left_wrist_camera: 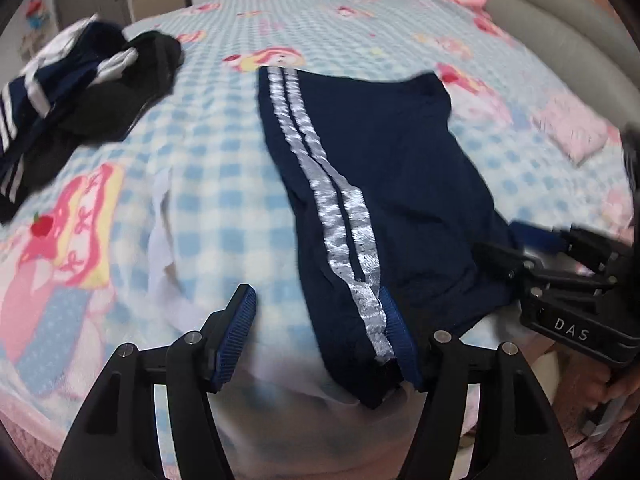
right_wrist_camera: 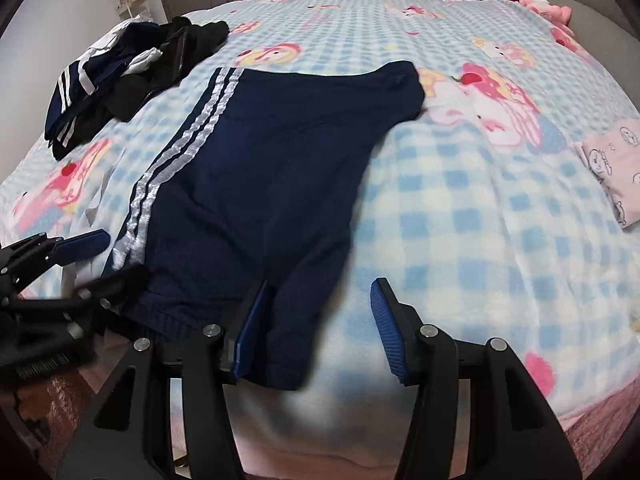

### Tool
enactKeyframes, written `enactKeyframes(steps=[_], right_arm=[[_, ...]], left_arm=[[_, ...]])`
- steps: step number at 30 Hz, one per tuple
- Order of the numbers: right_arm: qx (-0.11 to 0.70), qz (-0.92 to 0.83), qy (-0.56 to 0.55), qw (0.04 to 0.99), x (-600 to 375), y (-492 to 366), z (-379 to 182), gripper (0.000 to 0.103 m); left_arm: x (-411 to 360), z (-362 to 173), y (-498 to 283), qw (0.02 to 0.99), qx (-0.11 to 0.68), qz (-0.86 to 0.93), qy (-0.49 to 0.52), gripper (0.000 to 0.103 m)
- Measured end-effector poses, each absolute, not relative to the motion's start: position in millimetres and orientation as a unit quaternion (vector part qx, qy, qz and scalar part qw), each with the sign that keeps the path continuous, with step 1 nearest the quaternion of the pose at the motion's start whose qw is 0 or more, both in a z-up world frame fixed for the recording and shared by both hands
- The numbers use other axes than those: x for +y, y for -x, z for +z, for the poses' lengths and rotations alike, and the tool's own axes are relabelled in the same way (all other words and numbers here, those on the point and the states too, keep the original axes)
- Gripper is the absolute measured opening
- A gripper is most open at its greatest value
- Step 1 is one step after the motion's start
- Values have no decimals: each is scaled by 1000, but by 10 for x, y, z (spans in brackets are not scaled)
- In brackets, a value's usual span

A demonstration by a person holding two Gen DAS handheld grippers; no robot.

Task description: Fold clothes

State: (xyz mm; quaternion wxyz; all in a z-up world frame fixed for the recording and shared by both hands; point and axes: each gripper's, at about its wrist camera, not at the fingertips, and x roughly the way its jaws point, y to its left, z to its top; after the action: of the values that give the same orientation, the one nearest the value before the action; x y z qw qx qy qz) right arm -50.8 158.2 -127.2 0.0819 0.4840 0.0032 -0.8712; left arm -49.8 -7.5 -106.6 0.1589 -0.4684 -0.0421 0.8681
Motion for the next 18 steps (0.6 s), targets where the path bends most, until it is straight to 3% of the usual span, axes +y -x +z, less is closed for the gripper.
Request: enactKeyframes(steps=[9,13,18], right_arm=[[-42,-868,-470,152,1619,483,-1138,54],[-15,-861,-488,144,1543,457,-1236,54],[-45,-859,-493,129,1700,474,-1254,53]], left_arm=[[-170,-1065,449,172,-93,859,472,65],[-210,-1135,427,147,-89,855,489,66],[-323,-1142,403,132,-109,854,491,66]])
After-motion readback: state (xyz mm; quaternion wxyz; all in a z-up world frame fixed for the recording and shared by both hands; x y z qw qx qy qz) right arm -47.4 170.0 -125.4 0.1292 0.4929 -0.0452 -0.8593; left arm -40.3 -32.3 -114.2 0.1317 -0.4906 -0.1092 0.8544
